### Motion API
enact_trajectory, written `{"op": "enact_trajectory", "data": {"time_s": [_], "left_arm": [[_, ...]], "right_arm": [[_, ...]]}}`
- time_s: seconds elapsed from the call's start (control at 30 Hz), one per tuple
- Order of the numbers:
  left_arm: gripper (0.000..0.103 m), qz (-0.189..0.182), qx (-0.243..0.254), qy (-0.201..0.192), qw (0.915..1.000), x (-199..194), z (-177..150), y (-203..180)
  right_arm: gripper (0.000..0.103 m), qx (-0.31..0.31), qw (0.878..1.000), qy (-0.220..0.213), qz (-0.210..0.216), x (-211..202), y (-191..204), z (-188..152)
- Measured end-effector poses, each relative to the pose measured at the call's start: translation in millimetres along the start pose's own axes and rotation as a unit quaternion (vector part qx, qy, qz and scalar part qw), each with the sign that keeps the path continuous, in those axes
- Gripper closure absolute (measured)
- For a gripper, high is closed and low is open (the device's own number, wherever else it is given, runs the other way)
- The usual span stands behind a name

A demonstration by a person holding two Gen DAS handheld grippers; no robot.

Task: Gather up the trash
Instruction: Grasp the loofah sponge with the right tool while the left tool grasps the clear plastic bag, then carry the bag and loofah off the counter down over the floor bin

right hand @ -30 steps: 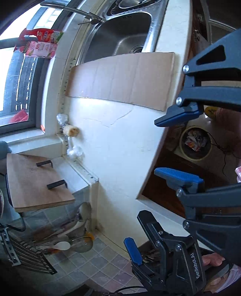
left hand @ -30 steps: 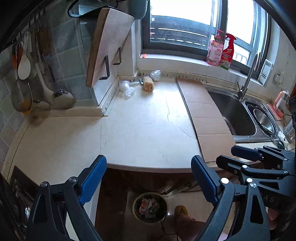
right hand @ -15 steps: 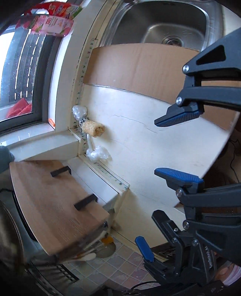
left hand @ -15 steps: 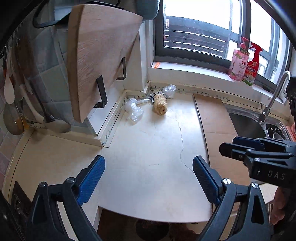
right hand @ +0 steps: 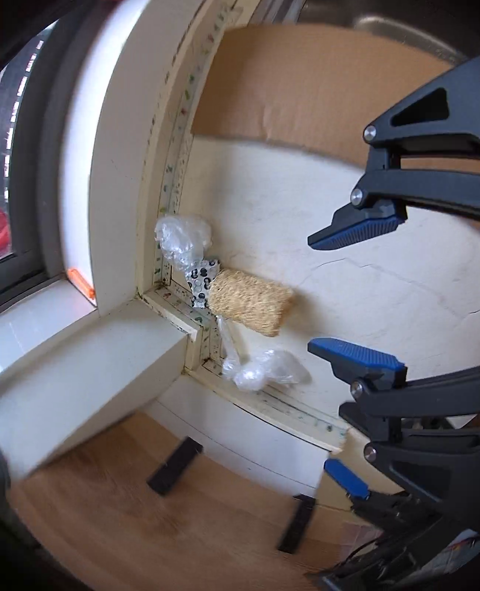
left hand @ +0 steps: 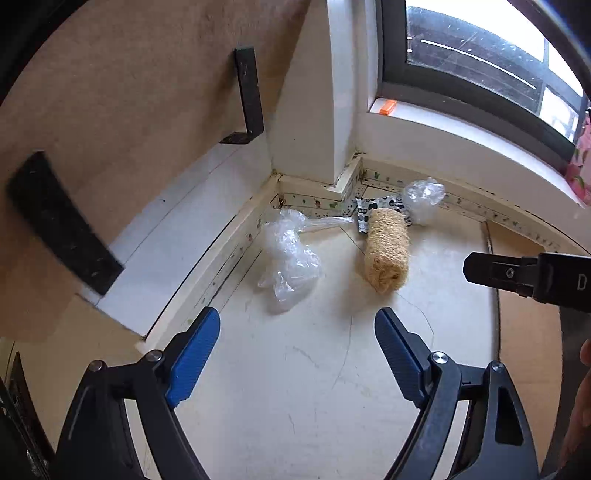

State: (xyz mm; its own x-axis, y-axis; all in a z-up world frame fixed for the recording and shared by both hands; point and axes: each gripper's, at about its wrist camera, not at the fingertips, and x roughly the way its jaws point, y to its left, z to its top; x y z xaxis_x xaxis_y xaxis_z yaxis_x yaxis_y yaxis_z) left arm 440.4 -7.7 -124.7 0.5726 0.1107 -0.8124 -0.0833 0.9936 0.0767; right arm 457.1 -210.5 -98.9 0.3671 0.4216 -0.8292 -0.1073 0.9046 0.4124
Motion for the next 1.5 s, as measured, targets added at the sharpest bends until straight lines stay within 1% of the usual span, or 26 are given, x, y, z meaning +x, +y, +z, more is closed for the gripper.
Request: {"op": "enact_trajectory", "data": {"time_s": [0.07,0.17,0.23,0.3,0.33,0.47,0.53,0.57,0.6,0.67,0.77,0.87,0.93,1.0,1.03,1.07,1.1,1.13,1.17,1.3,1.4,1.5], "left_arm": [[0.02,0.007,-0.008,0.02,0.9997,27,10,0],[0.022,0.009,-0.023,0.04,0.9989,55,21,4],[0.022,0.006,-0.032,0.044,0.9985,66,26,7],[0.022,0.006,-0.032,0.046,0.9984,73,30,8],[0.022,0.006,-0.032,0.047,0.9984,77,32,8],[0.022,0.003,-0.04,0.05,0.9979,86,37,13],[0.022,-0.001,-0.049,0.053,0.9974,90,40,16],[0.022,-0.002,-0.052,0.054,0.9972,91,40,17],[0.022,-0.004,-0.055,0.055,0.9969,93,42,19],[0.022,-0.004,-0.058,0.056,0.9967,96,43,20],[0.022,0.002,-0.057,0.057,0.9968,102,46,18],[0.023,0.01,-0.057,0.061,0.9964,112,47,15],[0.032,0.013,-0.055,0.064,0.9963,119,49,12],[0.051,0.014,-0.052,0.075,0.9958,129,51,9],[0.057,0.015,-0.053,0.083,0.9951,134,51,8],[0.069,0.017,-0.054,0.088,0.9945,137,50,7],[0.077,0.017,-0.056,0.092,0.994,140,50,7],[0.08,0.02,-0.057,0.092,0.9939,140,49,6],[0.087,0.022,-0.055,0.089,0.9943,138,48,5],[0.092,0.002,-0.047,0.074,0.9962,121,42,-2],[0.093,-0.012,-0.033,0.062,0.9975,100,33,-8],[0.093,-0.032,-0.032,0.054,0.9975,73,24,-10]], "right_arm": [[0.053,0.019,1.0,0.012,0.011,23,-5,14],[0.053,0.041,0.998,0.036,0.02,57,-9,29],[0.053,0.051,0.997,0.048,0.027,76,-10,35],[0.053,0.053,0.997,0.05,0.023,90,-11,41],[0.053,0.057,0.997,0.05,0.029,95,-11,43],[0.053,0.069,0.995,0.055,0.052,109,-8,46],[0.053,0.074,0.993,0.065,0.065,117,-8,46],[0.06,0.074,0.992,0.069,0.07,121,-8,45],[0.064,0.07,0.992,0.07,0.08,122,-7,44],[0.069,0.059,0.994,0.064,0.073,119,-3,44],[0.07,0.05,0.996,0.054,0.049,108,-2,40],[0.071,0.052,0.997,0.048,0.033,96,-9,35],[0.071,0.056,0.997,0.043,0.028,89,-16,27],[0.071,0.058,0.997,0.039,0.027,82,-21,20],[0.071,0.057,0.997,0.039,0.025,80,-22,17],[0.071,0.055,0.997,0.038,0.023,78,-23,13],[0.071,0.055,0.998,0.037,0.022,75,-26,10],[0.071,0.054,0.998,0.037,0.02,73,-27,8],[0.071,0.054,0.998,0.036,0.018,70,-28,6],[0.072,0.052,0.998,0.032,0.02,63,-25,-1],[0.072,0.053,0.998,0.026,0.028,49,-21,-6],[0.072,0.051,0.998,0.017,0.035,35,-17,-16]]}}
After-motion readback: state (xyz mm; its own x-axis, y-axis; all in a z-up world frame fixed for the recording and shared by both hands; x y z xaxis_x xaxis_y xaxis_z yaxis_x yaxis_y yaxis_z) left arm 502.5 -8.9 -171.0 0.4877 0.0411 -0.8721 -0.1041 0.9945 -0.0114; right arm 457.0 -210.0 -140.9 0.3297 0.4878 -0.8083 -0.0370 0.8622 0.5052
